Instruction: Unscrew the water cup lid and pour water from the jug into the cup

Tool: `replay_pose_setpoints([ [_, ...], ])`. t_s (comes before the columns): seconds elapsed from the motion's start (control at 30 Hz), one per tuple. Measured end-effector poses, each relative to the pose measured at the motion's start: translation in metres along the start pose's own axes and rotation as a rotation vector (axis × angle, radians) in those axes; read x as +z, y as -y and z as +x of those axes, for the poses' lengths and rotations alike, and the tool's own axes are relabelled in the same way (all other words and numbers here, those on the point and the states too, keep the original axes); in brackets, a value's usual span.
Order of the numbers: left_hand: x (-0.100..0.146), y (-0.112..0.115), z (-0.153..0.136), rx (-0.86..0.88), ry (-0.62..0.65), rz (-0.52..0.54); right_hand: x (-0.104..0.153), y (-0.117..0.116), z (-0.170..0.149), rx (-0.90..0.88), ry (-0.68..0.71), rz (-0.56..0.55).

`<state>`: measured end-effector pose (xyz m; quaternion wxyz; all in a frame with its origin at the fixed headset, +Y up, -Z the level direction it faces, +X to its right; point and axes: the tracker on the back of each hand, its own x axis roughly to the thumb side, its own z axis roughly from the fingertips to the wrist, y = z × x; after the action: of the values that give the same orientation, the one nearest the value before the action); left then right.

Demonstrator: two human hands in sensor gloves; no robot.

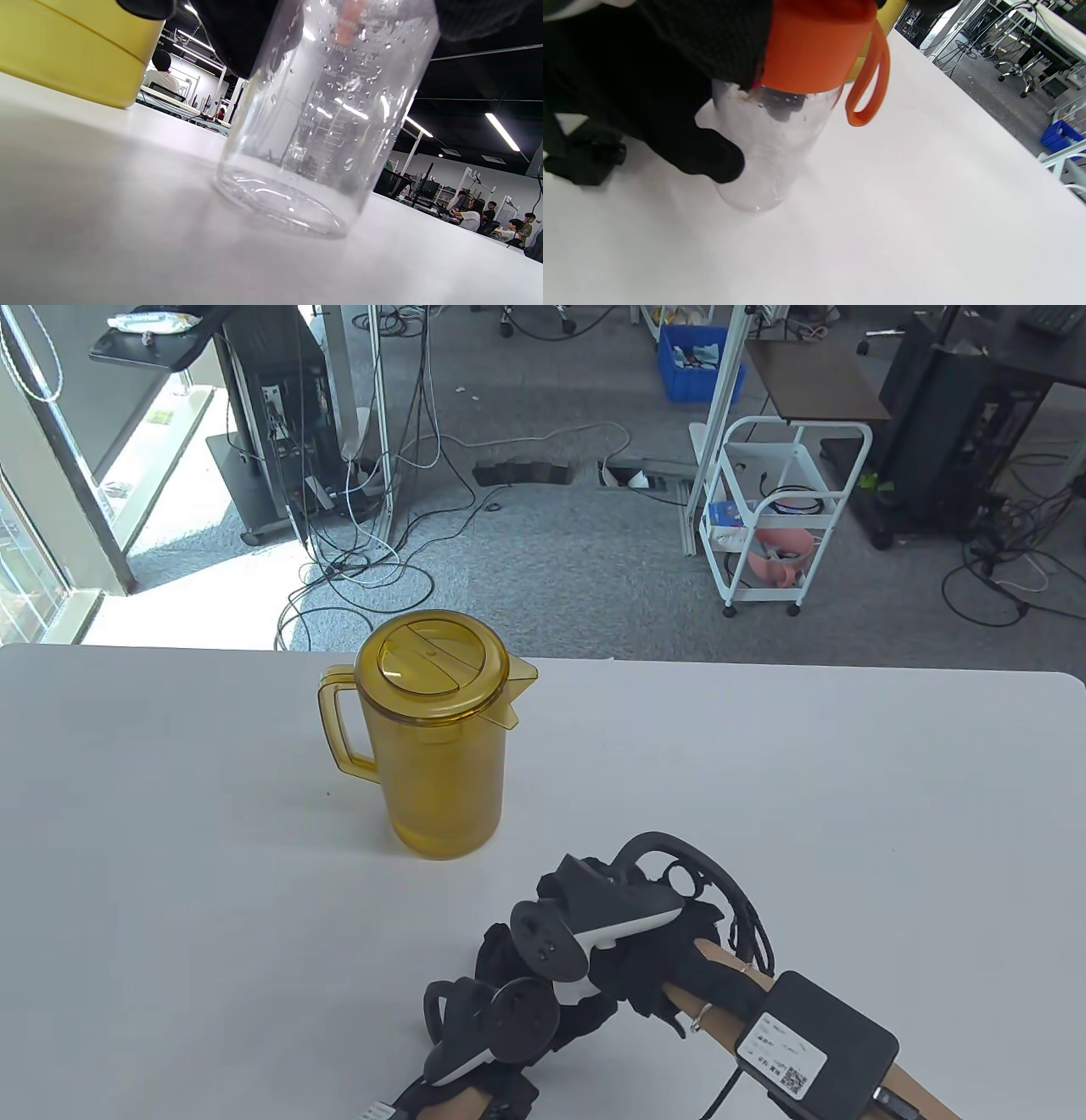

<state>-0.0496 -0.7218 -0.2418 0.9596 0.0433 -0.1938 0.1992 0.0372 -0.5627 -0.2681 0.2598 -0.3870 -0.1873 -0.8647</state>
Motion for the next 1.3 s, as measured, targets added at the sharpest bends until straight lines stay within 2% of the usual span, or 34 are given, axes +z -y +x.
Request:
replay_pose_setpoints([
  [0.07,0.0,0.0,0.0,0.0,0.0,-0.001,0.0,0.005,-0.005,-0.071,-0.053,0.114],
  [0.17,0.0,0.0,0.0,0.0,0.0,-0.002,0.006,0.017,-0.016,-0.193,-0.085,0.027],
  [0.23,0.0,0.0,0.0,0.0,-0.001,-0.003,0.009,0.022,-0.023,-0.263,-0.176,-0.016],
  [0.3,0.0,0.0,0.0,0.001,-0.001,-0.004,0.007,0.022,-0.026,-0.237,-0.287,-0.025],
  [0.4,0.0,0.0,0.0,0.002,-0.002,-0.006,-0.004,0.017,-0.023,-0.142,-0.362,0.079],
  [0.47,0.0,0.0,0.0,0.004,-0.003,-0.007,-0.008,0.013,-0.021,-0.126,-0.341,0.111],
  [0.5,0.0,0.0,0.0,0.008,-0.005,-0.012,-0.007,0.014,-0.02,-0.146,-0.337,0.081],
  [0.67,0.001,0.001,-0.002,0.04,-0.016,-0.044,-0.005,0.019,-0.015,-0.149,-0.222,0.087],
  [0.8,0.001,0.006,-0.004,0.098,-0.043,-0.125,-0.001,0.018,-0.002,-0.004,-0.129,0.062],
  [0.97,0.0,0.007,-0.004,0.093,-0.06,-0.151,0.005,0.012,0.01,0.214,-0.095,0.034],
  [1.03,0.0,0.007,-0.004,0.093,-0.067,-0.159,0.008,0.015,0.006,0.136,-0.103,0.085],
  [1.07,0.0,0.008,-0.004,0.092,-0.069,-0.163,0.011,0.02,-0.002,0.024,-0.121,0.083],
  [1.17,0.0,0.008,-0.004,0.091,-0.079,-0.176,0.015,0.028,-0.022,-0.229,-0.231,-0.053],
  [1.23,0.001,0.008,-0.004,0.091,-0.086,-0.184,0.014,0.028,-0.033,-0.366,-0.373,-0.118],
  [1.27,0.001,0.009,-0.003,0.089,-0.09,-0.189,0.01,0.026,-0.038,-0.411,-0.402,-0.1],
  [1.3,0.001,0.009,-0.004,0.09,-0.094,-0.198,0.005,0.023,-0.042,-0.435,-0.441,-0.029],
])
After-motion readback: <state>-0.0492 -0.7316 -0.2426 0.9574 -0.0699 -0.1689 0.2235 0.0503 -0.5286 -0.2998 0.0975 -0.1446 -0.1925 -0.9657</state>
